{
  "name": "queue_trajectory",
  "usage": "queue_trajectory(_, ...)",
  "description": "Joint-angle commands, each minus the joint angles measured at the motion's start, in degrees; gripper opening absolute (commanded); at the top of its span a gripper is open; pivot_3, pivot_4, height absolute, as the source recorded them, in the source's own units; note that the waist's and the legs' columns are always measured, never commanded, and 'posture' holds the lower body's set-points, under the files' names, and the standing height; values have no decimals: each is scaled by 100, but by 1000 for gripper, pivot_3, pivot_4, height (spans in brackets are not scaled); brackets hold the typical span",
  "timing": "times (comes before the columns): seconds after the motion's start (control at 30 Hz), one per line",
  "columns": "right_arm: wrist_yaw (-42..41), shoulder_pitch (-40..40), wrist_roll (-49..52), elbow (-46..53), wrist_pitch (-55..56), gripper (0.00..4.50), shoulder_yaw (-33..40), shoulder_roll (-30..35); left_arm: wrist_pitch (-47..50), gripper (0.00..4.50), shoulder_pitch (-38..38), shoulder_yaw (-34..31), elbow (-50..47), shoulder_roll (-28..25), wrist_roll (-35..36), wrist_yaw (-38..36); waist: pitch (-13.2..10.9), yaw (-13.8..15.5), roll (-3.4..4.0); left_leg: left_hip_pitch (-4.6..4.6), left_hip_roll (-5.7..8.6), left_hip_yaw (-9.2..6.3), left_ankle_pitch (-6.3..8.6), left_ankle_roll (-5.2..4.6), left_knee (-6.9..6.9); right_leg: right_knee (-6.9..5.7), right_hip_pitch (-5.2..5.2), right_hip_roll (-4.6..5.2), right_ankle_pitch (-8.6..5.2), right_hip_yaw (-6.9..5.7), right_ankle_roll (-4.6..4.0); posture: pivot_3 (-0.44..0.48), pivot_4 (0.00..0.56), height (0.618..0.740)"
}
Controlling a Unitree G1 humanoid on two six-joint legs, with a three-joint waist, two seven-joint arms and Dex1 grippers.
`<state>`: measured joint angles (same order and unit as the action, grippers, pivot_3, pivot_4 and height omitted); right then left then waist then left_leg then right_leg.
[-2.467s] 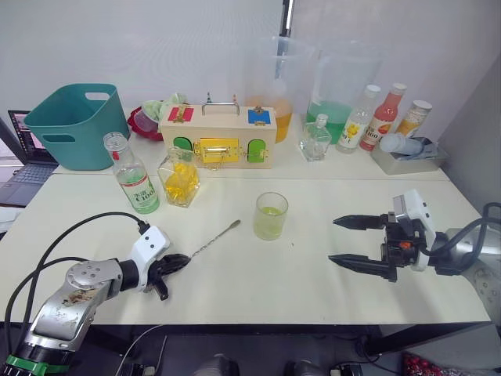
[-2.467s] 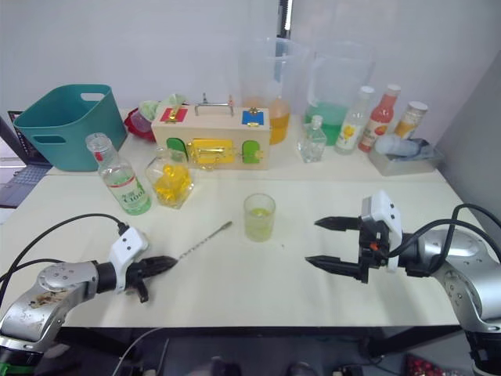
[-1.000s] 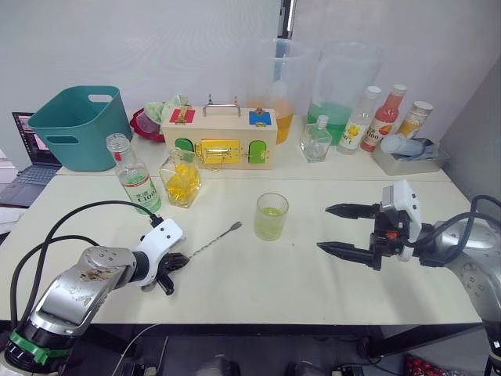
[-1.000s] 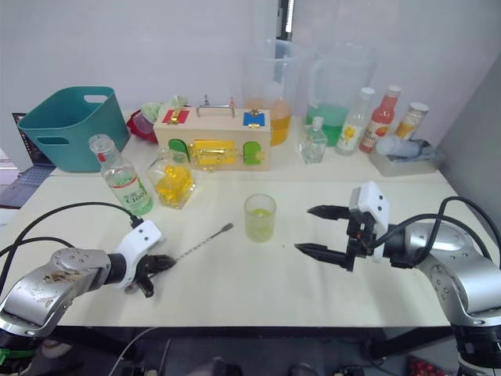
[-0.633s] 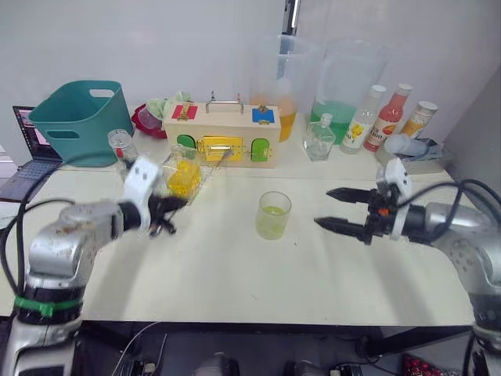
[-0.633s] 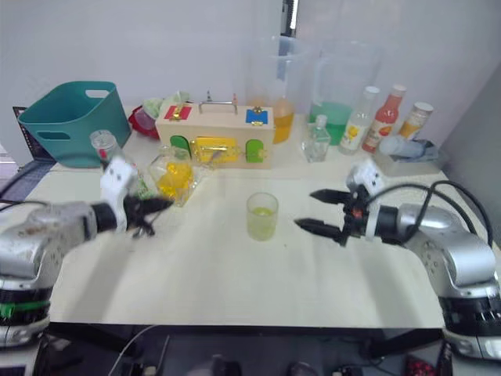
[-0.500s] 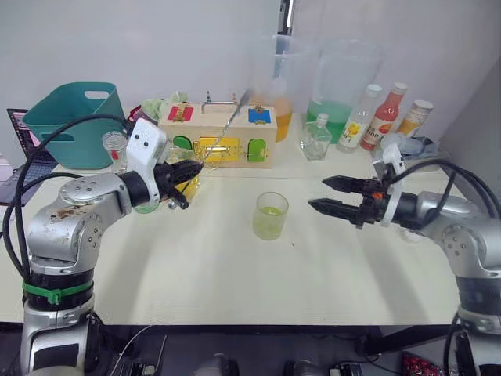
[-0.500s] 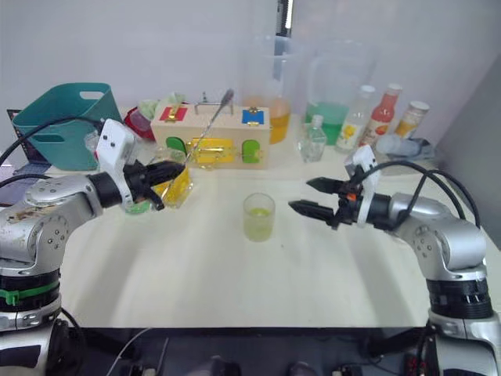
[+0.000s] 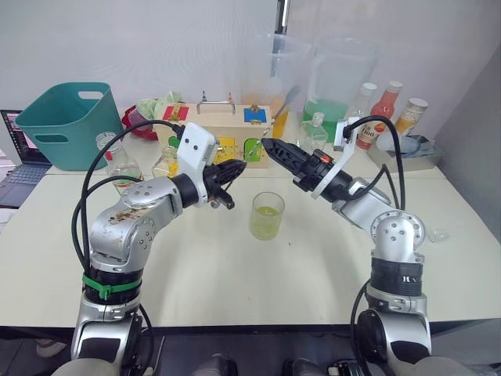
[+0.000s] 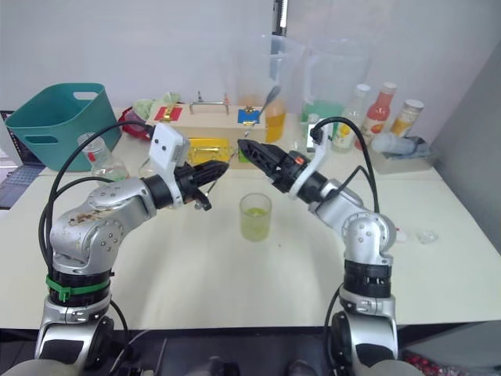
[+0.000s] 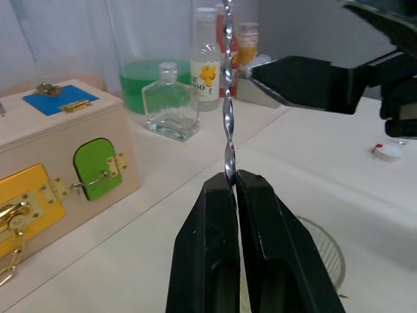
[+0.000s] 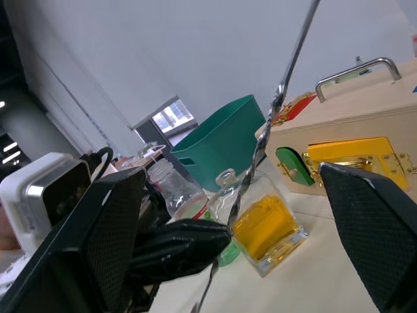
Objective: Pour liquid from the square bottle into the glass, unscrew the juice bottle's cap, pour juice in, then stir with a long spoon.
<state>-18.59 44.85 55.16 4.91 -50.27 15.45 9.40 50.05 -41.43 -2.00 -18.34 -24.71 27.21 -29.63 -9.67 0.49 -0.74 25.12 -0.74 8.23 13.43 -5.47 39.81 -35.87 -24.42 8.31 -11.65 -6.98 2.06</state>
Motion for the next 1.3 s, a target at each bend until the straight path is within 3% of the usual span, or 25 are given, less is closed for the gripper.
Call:
queue_trajectory(0.03, 240, 298, 189, -64, 146, 4500, 191, -105, -114, 32, 12, 47, -273, 30, 63, 0, 0, -19, 0, 0, 0, 0, 0, 0, 0, 0, -1, 0, 0, 0, 0, 0, 150, 733)
queue_trajectory(0.17, 364, 470, 73, -315, 205, 4500, 179, -173, -120, 32, 20, 70, -286, 43, 62, 3, 0, -64, 1, 0, -1, 1, -3, 3, -1, -3, -6, -6, 0, 2, -1, 0, 150, 733)
queue_trajectory(0.6, 532, 506, 217, -525, 232, 196, 237, -205, -135, 0, 55, 118, -288, 47, 55, -40, 0, -97, 1, 0, -1, 1, -3, 3, -4, -6, -8, -7, -1, 3, -1, 0, 150, 733)
queue_trajectory(0.63, 546, 505, 243, -528, 230, 29, 252, -218, -141, 0, 63, 130, -286, 42, 49, -50, 0, -107, 3, 0, -1, 1, -3, 3, -4, -6, -8, -7, -1, 4, -1, 0, 150, 733)
queue_trajectory(1.3, 525, 480, 429, -540, 233, 29, 243, -77, -212, 0, 152, 111, -278, -20, 53, -52, -1, -114, 3, 0, -2, 0, -3, 3, -5, -8, -10, -9, -1, 7, -1, 0, 150, 733)
